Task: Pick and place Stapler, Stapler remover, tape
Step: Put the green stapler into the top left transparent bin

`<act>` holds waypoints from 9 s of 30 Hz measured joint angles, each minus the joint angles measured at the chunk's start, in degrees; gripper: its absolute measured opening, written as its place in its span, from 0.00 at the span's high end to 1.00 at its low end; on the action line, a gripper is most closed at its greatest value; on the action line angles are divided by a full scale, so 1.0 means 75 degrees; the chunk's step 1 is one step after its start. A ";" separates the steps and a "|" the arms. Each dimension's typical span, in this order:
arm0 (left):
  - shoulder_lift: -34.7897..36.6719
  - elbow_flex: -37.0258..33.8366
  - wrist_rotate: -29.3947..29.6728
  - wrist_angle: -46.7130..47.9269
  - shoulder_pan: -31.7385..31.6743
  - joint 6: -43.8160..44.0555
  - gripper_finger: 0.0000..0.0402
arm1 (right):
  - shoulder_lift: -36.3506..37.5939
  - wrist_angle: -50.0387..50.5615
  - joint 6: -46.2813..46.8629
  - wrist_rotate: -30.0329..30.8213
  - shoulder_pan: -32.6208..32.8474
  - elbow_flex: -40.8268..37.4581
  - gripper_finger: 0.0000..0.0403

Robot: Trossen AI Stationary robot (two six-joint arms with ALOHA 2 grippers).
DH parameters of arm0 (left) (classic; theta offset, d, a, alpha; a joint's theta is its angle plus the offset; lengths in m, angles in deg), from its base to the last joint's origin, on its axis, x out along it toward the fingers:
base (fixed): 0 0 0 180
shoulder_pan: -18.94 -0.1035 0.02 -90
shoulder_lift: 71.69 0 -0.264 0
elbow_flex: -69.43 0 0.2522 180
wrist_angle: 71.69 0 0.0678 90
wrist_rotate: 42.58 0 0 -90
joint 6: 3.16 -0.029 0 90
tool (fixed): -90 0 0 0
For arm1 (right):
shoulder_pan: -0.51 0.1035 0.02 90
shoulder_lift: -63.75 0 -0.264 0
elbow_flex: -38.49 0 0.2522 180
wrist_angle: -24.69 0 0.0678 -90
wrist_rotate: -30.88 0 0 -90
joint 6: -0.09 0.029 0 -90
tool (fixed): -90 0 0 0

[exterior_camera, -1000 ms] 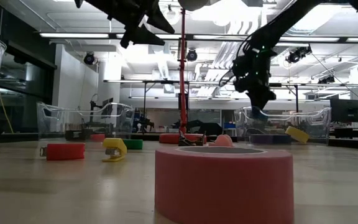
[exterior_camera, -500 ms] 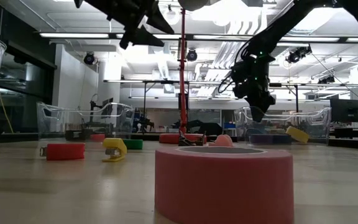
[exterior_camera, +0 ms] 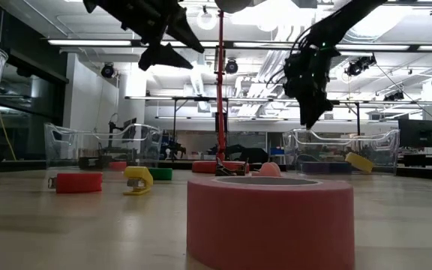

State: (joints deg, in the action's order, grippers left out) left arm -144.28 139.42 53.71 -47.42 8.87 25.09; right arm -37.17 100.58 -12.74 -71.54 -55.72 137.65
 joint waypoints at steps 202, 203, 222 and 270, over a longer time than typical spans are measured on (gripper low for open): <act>-0.0460 -0.0008 0.1023 0.3598 0.0994 0.5112 0.87 | 0.2258 0.1240 0.0988 0.2370 0.5740 -0.0003 0.59; -0.0303 -0.0008 0.1255 0.3729 0.0994 0.5275 0.87 | 0.2258 0.1217 0.0945 0.2349 0.5730 -0.0003 0.59; 0.0391 -0.0005 0.1993 0.5282 -0.2491 0.4241 0.87 | 0.2258 0.0125 0.1029 0.2034 0.4630 -0.0003 0.59; -0.2055 -0.0003 -0.0916 0.3443 -0.5607 0.0486 0.70 | 0.2258 -0.0041 0.2257 0.2430 0.3244 -0.0001 0.59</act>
State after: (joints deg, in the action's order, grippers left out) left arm -159.69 139.40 46.84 -21.59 -33.18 28.74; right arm -20.23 100.28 4.19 -53.31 -31.39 137.65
